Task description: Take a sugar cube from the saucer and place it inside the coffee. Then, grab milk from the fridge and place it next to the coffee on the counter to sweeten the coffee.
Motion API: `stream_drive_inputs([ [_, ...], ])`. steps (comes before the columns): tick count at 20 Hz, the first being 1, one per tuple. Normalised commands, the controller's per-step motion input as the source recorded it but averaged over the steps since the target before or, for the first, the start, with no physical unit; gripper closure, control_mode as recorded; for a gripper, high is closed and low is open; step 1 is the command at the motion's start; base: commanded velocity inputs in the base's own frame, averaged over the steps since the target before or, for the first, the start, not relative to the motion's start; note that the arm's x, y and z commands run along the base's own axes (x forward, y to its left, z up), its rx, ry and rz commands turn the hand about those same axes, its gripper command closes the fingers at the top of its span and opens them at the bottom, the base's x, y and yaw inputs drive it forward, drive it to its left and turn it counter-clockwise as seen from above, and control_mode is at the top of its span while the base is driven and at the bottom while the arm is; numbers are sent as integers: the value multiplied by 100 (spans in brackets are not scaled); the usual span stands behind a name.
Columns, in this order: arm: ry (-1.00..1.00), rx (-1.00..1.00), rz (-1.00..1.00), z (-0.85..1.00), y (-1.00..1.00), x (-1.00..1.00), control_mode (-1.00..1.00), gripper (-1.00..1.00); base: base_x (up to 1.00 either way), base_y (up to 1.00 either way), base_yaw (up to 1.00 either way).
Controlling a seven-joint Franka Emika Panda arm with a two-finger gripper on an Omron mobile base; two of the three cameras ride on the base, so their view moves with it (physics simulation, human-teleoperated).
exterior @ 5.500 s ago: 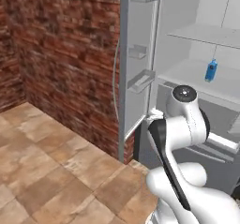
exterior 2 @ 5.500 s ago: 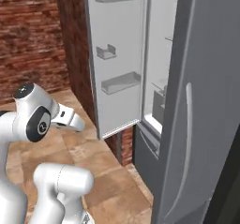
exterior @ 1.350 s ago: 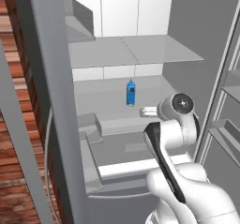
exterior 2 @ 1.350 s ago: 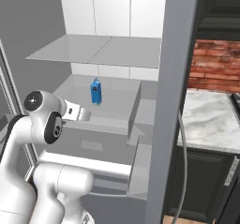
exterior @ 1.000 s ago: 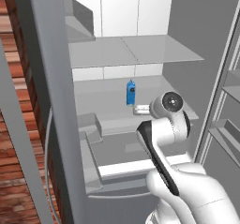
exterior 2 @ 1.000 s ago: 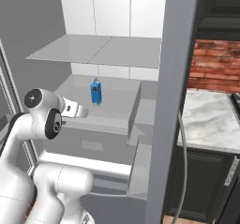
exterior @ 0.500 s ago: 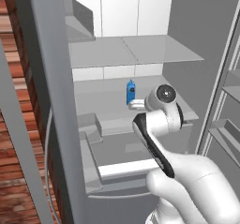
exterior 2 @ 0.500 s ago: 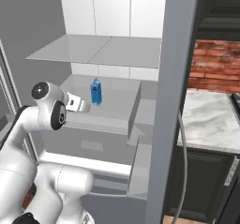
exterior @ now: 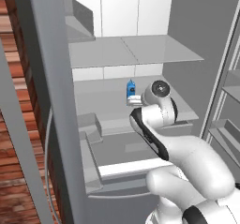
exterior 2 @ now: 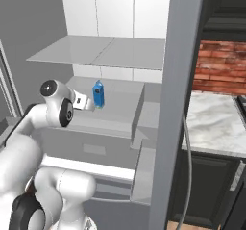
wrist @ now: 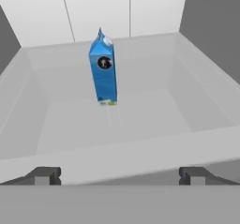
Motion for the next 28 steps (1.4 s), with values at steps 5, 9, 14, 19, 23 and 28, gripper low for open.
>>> stream_drive_inputs([
  [5, -3, 0, 0, -16, 0, 29, -100, -100, 0, 0, 0],
  [9, -1, 0, 0, -4, 0, 33, -100, -100, 0, 0, 0],
  [14, 0, 0, 0, 0, 4, 35, -100, -100, 0, 0, 0],
  [19, 0, 0, 0, -1, 10, 36, -100, -100, 0, 0, 0],
  [23, 0, 0, 0, -12, 4, 35, -100, -100, 0, 0, 0],
  [28, 0, 0, 0, -19, 0, 34, -100, -100, 0, 0, 0],
])
